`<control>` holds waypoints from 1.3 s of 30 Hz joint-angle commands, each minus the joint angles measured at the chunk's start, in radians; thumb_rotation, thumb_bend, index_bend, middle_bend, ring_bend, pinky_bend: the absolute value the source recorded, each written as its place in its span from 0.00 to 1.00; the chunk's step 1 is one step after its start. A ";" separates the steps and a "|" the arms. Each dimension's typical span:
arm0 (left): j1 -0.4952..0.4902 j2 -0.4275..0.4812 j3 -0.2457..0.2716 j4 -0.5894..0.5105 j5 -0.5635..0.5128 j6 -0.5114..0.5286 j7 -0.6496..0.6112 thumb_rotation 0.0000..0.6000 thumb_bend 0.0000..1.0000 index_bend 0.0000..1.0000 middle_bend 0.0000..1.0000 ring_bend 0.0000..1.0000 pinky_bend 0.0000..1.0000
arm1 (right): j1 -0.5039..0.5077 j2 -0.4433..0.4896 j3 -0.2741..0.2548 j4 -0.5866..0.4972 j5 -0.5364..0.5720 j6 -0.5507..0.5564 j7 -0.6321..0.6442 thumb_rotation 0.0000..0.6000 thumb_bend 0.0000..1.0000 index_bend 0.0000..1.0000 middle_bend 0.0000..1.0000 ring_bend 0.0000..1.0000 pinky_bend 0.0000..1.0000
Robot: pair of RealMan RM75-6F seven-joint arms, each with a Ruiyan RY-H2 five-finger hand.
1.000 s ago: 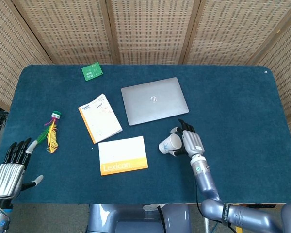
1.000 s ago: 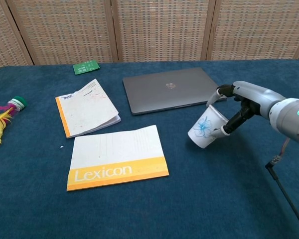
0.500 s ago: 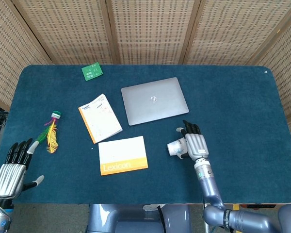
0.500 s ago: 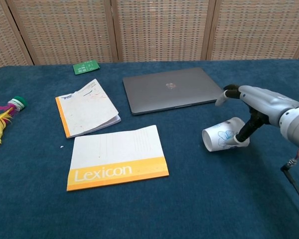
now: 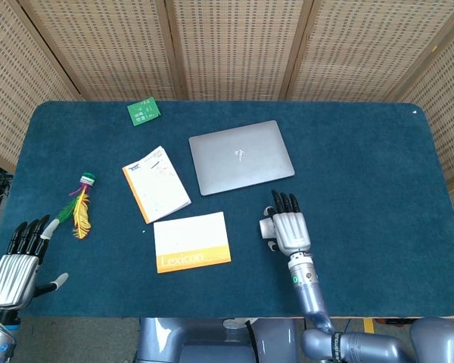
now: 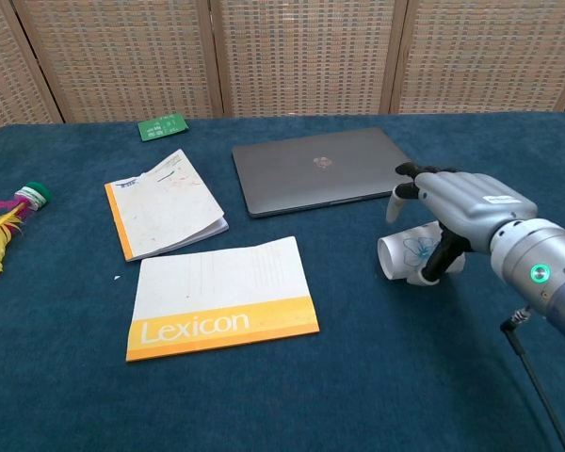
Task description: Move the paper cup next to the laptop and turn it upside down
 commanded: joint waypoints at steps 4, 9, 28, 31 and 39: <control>0.001 0.003 0.002 -0.003 0.005 0.004 -0.004 1.00 0.13 0.00 0.00 0.00 0.00 | 0.012 -0.029 0.008 0.007 0.017 0.007 -0.068 1.00 0.24 0.37 0.00 0.00 0.00; -0.001 0.004 0.002 -0.004 0.003 -0.001 -0.009 1.00 0.13 0.00 0.00 0.00 0.00 | 0.018 -0.049 0.008 0.037 0.011 0.008 -0.093 1.00 0.26 0.39 0.00 0.00 0.00; -0.002 0.006 0.003 -0.005 0.003 -0.004 -0.013 1.00 0.13 0.00 0.00 0.00 0.00 | 0.019 -0.080 0.016 0.104 -0.012 0.007 -0.115 1.00 0.31 0.50 0.03 0.00 0.03; -0.002 0.005 0.005 -0.004 0.007 -0.002 -0.011 1.00 0.13 0.00 0.00 0.00 0.00 | 0.015 -0.076 0.019 0.095 -0.019 0.008 -0.103 1.00 0.31 0.50 0.03 0.00 0.03; -0.001 -0.001 0.007 -0.002 0.010 -0.002 -0.002 1.00 0.13 0.00 0.00 0.00 0.00 | -0.042 -0.020 0.151 -0.104 0.004 -0.061 0.278 1.00 0.31 0.50 0.00 0.00 0.00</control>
